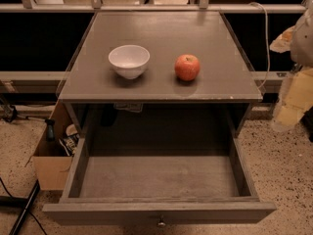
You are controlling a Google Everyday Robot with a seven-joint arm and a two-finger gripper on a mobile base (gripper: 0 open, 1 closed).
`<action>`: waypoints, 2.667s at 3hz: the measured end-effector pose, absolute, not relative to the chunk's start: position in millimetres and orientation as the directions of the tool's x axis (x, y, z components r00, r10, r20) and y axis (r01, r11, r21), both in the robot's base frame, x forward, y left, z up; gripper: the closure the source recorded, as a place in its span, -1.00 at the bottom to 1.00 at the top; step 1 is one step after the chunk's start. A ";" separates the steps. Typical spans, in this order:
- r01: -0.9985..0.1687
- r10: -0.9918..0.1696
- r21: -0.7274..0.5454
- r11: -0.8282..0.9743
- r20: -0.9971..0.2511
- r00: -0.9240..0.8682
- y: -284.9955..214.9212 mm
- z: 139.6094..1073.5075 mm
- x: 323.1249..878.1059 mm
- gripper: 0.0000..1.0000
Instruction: Place apple into top drawer
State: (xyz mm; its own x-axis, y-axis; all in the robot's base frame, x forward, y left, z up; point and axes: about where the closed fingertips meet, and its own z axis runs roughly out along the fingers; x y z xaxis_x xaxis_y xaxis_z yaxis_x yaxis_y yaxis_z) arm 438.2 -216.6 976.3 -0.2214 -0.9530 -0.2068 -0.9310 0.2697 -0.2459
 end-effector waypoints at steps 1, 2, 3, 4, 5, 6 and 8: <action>-0.931 -0.953 -0.246 0.270 -0.207 -0.221 -216.6 976.3 438.2 -1.00; -0.933 -0.966 -0.288 0.217 -0.204 -0.162 -207.3 985.3 451.5 -1.00; -0.922 -0.972 -0.342 0.181 -0.204 -0.116 -191.5 998.3 485.9 -1.00; -0.913 -0.953 -0.350 0.210 -0.282 -0.111 -185.5 1007.1 523.6 -1.00; -0.901 -0.828 -0.253 0.352 -0.533 -0.174 -178.7 1002.1 563.4 -1.00; -0.870 -0.693 -0.138 0.473 -0.668 -0.271 -186.4 982.4 582.4 -1.00; -0.841 -0.666 -0.046 0.539 -0.634 -0.392 -162.9 931.5 613.1 -1.00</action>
Offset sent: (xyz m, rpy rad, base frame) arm 0.0339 0.0236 0.0180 -0.0315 -0.0871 0.1431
